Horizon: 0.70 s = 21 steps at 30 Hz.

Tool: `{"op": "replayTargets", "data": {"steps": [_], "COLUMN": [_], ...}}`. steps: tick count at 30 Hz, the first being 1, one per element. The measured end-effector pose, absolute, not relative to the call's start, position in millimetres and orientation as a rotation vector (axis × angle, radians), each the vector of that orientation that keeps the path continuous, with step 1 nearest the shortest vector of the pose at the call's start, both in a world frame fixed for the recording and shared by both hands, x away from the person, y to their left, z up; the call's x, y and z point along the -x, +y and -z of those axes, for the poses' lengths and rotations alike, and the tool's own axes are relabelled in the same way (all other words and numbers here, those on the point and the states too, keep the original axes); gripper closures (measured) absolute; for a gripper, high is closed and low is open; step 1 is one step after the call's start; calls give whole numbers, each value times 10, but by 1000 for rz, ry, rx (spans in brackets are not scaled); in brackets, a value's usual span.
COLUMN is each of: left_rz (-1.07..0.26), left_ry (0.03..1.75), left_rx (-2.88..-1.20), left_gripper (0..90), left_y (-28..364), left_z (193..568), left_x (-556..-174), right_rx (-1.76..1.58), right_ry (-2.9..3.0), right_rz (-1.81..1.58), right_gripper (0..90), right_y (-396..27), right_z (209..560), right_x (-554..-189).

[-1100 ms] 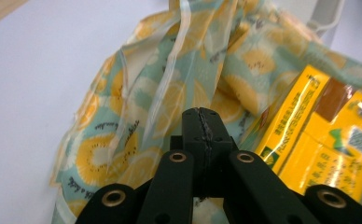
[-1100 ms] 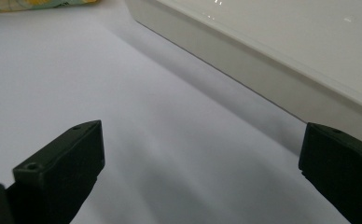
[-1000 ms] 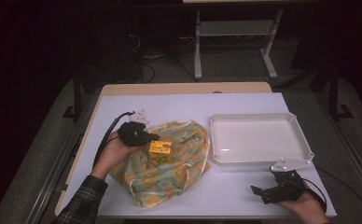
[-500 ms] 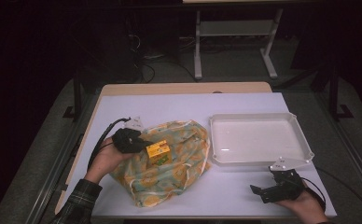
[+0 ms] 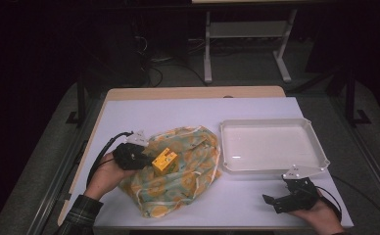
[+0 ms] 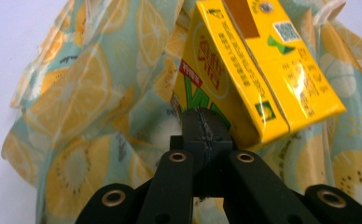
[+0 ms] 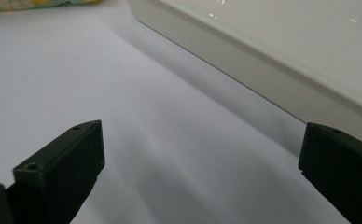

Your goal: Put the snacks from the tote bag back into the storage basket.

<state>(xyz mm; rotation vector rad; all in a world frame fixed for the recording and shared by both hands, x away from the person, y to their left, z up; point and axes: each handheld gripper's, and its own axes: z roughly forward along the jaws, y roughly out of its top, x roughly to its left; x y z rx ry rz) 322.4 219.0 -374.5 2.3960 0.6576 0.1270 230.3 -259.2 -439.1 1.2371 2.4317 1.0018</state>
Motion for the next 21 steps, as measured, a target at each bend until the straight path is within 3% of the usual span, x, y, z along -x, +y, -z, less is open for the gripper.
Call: {"op": "replayTargets", "data": {"steps": [5,9,10,14,21], "left_rz": [-138,-149,-163,-170,-118], "left_ry": [691,739,766,800,834], "left_rx": [-2382,-2362,-2357,-2331,-2287], "left_gripper": [895,815,749,639,516], "left_y": [2234,2279,2292,2328,2299], "left_z": [3700,3570,3511,3390,3186], "left_x": [-3247,-3234,-3227,-3216,-3158], "right_rx": [-1235,-1242,-1239,-1243,-1251], "right_ry": [2431,2430,2429,2430,2427], "right_rz": [-1004,-1006,-1001,-1000,-992], "right_gripper": [0,0,0,0,0], "right_y": [-2593,-2597,-2608,-2606,-2610], "right_z": [4387,4390,4391,4388,4389], "right_x": [-2299,-2293,-2298,-2294,-2295]}}
